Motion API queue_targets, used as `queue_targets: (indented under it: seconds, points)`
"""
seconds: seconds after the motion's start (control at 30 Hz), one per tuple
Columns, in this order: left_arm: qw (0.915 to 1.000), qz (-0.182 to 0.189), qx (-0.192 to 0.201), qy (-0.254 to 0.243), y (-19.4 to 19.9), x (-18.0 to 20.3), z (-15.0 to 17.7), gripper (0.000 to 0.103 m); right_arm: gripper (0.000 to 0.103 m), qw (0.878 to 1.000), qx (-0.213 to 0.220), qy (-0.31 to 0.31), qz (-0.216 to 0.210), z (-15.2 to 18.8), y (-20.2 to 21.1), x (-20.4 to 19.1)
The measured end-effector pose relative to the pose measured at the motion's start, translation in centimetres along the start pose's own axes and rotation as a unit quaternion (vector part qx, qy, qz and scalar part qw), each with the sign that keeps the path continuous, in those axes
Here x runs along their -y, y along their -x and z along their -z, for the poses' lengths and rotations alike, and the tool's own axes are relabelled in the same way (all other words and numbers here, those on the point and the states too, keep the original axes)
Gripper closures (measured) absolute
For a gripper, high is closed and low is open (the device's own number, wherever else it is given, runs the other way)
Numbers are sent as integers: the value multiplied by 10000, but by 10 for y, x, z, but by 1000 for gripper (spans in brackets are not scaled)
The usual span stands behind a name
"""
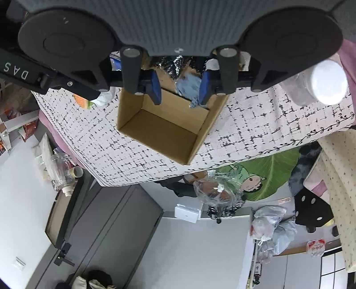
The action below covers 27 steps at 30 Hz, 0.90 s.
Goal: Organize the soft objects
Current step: 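Open both grippers to drop the denim pad and white bundle into the box, then move the left gripper to the tissue pack while the right gripper approaches the hamburger toy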
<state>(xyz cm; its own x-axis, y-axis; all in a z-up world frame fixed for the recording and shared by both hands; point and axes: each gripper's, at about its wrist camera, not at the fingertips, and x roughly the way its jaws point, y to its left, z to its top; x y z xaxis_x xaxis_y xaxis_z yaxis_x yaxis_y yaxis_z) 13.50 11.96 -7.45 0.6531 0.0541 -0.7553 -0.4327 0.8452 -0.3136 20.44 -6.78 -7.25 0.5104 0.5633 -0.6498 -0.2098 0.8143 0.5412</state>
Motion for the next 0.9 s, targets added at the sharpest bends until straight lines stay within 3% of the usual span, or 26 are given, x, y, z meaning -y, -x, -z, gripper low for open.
queue_targets:
  seconds: [0.17, 0.3, 0.47, 0.6, 0.9]
  points:
    - [9999, -87, 2, 74, 5, -5, -2, 63, 67, 9999, 34, -63, -88, -4, -4, -5]
    - [9999, -135, 57, 54, 10, -5, -4, 62, 45, 9998, 156, -93, -94, -7, -1, -2]
    - [9996, -242, 148, -21, 17, 2, -2, 49, 43, 9997, 174, -145, -74, -4, 13, 11]
    - [9994, -276, 179, -112, 20, 13, 3, 42, 36, 9996, 272, -81, 82, -3, 31, 25]
    - [9994, -220, 120, -245, 26, 42, 21, 40, 34, 9982, 482, -215, 290, -7, 68, 64]
